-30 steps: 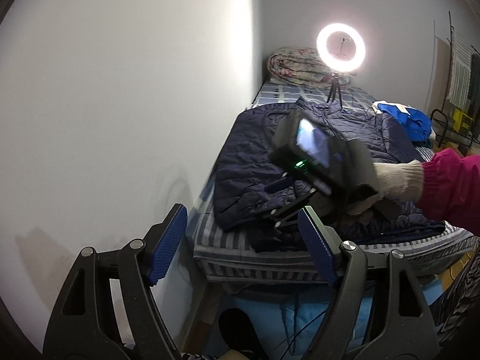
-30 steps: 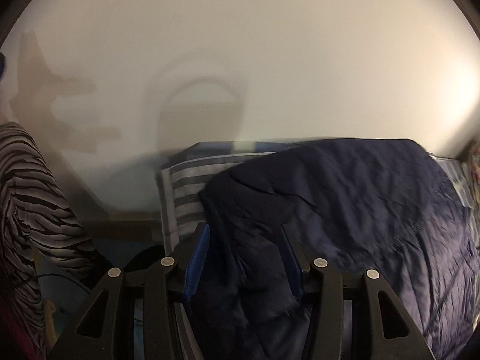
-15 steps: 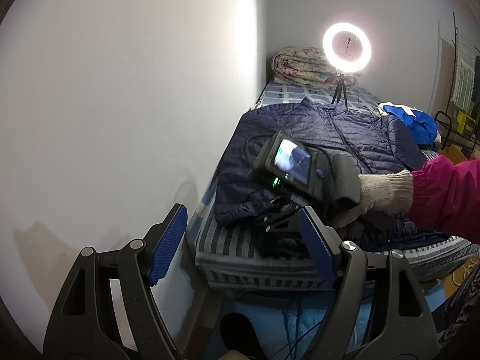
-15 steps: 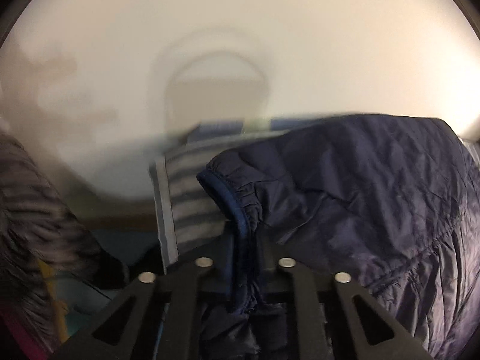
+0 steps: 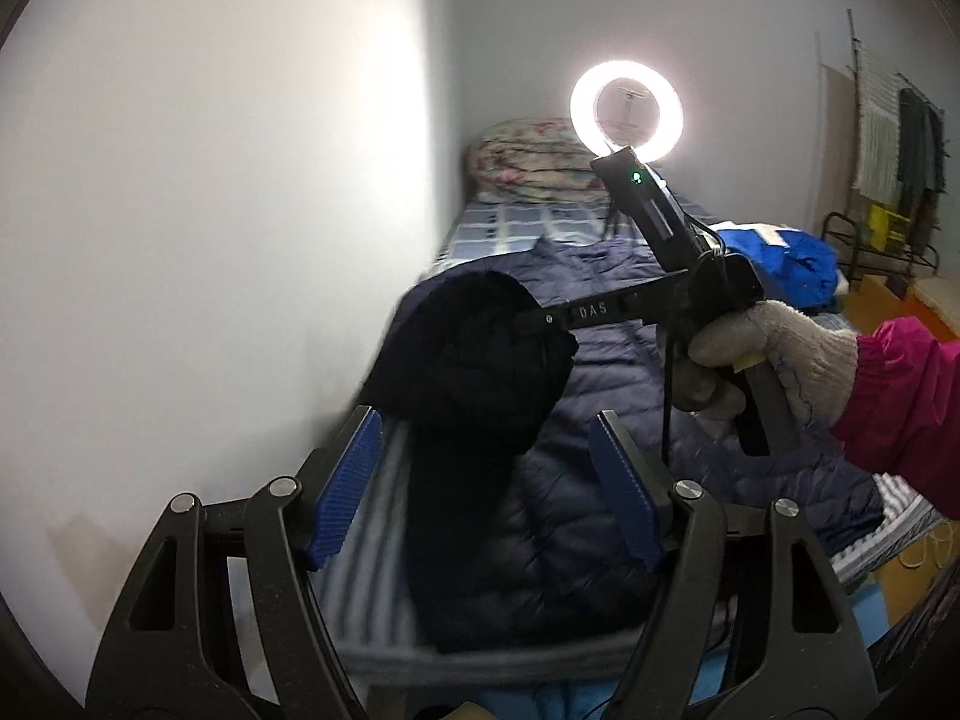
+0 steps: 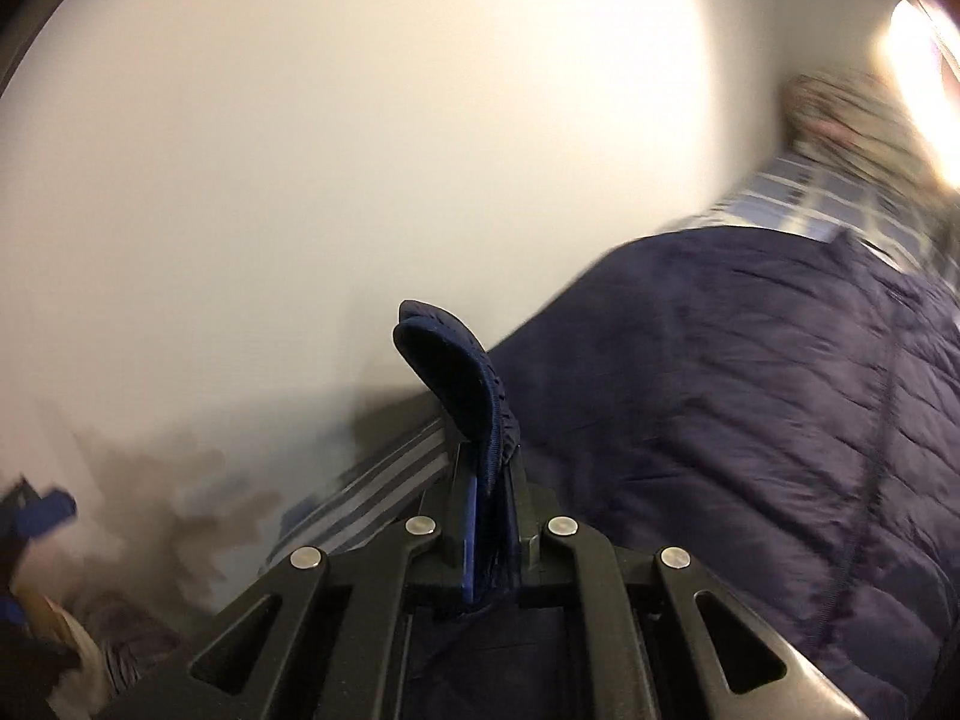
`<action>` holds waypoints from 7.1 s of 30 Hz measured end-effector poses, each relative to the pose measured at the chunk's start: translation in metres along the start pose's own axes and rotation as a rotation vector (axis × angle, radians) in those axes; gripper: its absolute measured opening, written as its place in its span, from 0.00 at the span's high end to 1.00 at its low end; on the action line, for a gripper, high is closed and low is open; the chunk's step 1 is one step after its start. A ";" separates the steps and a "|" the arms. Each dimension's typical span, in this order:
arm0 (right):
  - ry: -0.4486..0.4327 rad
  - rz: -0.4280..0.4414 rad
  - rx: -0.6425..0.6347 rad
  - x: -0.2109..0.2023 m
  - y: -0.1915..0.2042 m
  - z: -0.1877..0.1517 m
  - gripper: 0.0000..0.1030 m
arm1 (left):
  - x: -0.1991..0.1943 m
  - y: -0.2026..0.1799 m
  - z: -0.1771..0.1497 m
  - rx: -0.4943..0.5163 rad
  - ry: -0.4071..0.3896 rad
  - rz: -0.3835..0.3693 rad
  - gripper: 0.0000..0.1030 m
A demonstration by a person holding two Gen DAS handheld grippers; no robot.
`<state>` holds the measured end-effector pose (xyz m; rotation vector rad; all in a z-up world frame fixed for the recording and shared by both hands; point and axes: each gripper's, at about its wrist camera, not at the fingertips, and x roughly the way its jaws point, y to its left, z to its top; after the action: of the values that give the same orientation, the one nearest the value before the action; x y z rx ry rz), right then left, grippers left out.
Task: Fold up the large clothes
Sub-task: 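Carry the sleeve across the jacket body with the right gripper and release, then grasp the other sleeve cuff with the left gripper and lift it, then lay the held sleeve across the jacket body with the left gripper and release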
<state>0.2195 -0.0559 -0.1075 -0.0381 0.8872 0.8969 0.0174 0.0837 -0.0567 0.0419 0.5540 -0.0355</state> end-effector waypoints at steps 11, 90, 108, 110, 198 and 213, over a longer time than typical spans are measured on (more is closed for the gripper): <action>-0.125 -0.145 0.198 -0.035 -0.117 0.014 0.96 | 0.122 -0.043 0.032 -0.024 0.121 -0.121 0.26; -0.308 -0.843 0.488 -0.366 -0.108 -0.215 0.55 | 0.100 -0.236 0.042 0.181 0.056 -0.487 0.27; -0.361 -1.000 0.668 -0.444 -0.134 -0.312 0.45 | 0.124 -0.474 -0.045 0.401 0.384 -0.814 0.26; -0.368 -1.007 0.678 -0.448 -0.135 -0.315 0.45 | 0.129 -0.497 -0.053 0.434 0.406 -0.809 0.26; -0.018 -0.696 0.396 -0.140 -0.282 -0.103 0.59 | 0.415 -0.043 0.112 -0.170 0.246 -0.230 0.96; 0.063 -0.815 0.417 -0.071 -0.369 -0.073 0.65 | 0.474 0.016 0.113 -0.280 0.235 -0.134 0.96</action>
<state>0.4058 -0.3695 -0.2248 -0.0610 0.9879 -0.0534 0.4802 0.0835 -0.2098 -0.2669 0.7918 -0.0836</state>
